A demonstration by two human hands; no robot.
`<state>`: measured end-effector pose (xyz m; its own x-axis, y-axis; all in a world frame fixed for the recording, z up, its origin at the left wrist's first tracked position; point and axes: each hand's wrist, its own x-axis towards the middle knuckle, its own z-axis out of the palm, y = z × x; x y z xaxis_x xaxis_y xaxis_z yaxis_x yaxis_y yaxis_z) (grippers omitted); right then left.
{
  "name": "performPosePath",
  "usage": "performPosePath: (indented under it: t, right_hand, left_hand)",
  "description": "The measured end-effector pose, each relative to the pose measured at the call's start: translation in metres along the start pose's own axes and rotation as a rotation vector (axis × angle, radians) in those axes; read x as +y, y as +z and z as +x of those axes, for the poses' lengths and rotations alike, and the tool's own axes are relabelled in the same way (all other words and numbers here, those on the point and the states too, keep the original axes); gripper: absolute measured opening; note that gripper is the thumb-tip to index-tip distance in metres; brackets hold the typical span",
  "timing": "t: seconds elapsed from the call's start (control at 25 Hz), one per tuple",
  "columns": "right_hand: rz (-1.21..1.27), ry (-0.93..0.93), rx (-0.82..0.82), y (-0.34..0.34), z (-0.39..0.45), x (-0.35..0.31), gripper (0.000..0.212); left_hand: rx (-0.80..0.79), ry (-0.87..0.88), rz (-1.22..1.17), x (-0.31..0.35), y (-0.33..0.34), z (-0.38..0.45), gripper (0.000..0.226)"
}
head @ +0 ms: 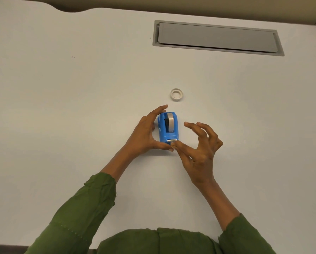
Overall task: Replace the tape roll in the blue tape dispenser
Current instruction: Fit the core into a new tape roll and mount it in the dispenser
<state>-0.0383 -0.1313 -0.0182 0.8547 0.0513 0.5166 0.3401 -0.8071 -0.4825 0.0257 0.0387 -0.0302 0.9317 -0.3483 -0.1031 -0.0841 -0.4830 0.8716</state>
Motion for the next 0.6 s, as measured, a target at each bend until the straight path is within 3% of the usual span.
performPosePath:
  t: [0.2,0.48,0.6]
  right_hand:
    - [-0.032,-0.041,0.029,0.0032,-0.0012,0.0007,0.012]
    - [-0.202,-0.237,0.069,0.0051,-0.0005,0.0040,0.005]
    - [-0.203,-0.211,0.080,0.0069,-0.0011,0.0044,0.006]
  left_hand:
    - [0.003,-0.007,0.010,-0.0016,0.0003,0.0009,0.104]
    - [0.012,-0.003,0.028,-0.0033,0.0009,0.0015,0.106]
    - [0.009,-0.006,0.033,-0.0022,0.0003,0.0011,0.106]
